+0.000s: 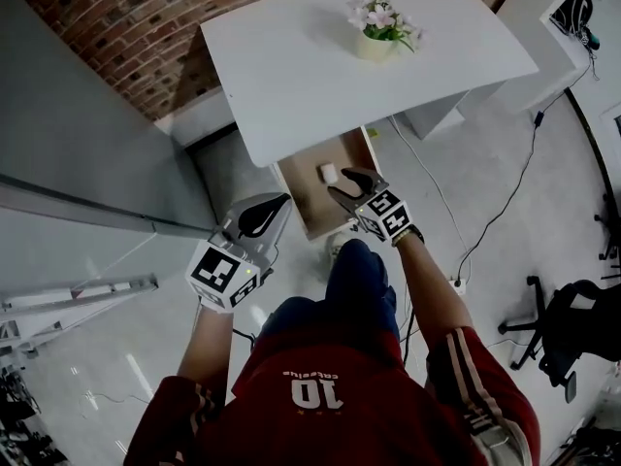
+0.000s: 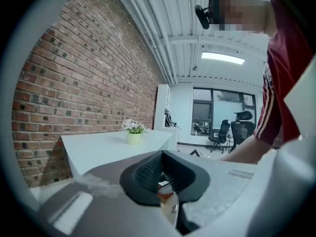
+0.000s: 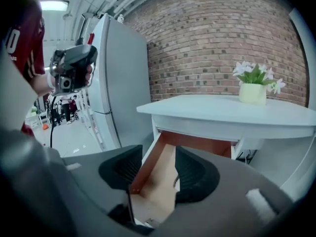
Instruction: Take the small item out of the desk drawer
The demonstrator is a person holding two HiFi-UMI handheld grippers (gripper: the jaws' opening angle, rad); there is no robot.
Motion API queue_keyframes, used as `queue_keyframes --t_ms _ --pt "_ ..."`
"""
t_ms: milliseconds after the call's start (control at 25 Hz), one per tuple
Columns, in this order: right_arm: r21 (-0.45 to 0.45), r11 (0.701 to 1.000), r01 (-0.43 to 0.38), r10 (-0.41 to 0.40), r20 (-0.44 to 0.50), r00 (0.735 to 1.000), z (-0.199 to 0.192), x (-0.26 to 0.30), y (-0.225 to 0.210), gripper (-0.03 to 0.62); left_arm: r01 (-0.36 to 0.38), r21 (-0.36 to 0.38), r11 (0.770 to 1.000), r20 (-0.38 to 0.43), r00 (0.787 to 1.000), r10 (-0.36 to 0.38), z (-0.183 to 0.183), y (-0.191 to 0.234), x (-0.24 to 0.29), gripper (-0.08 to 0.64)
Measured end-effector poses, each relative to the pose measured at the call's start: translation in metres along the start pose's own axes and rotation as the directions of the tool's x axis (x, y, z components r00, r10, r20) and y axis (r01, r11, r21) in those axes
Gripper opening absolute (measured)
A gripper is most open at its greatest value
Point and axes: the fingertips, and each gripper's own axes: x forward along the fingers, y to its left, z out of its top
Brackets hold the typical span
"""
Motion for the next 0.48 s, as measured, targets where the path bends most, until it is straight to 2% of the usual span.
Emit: queue_keyframes --t_ms 240,480 --pt "0.04 0.999 0.017 -0.015 -0.046 0.999 -0.049 0.057 -0.052 0.213 0.002 -0.007 1.0 -0.046 0.999 -0.003 -0.045 0.011 0.04 0.003" --pt "0.042 0.998 -0.052 0.057 -0.134 0.989 -0.093 0.103 -0.075 0.221 -0.016 -0.007 1.0 -0.097 0.995 0.015 -0.068 0.021 0.074 0.003"
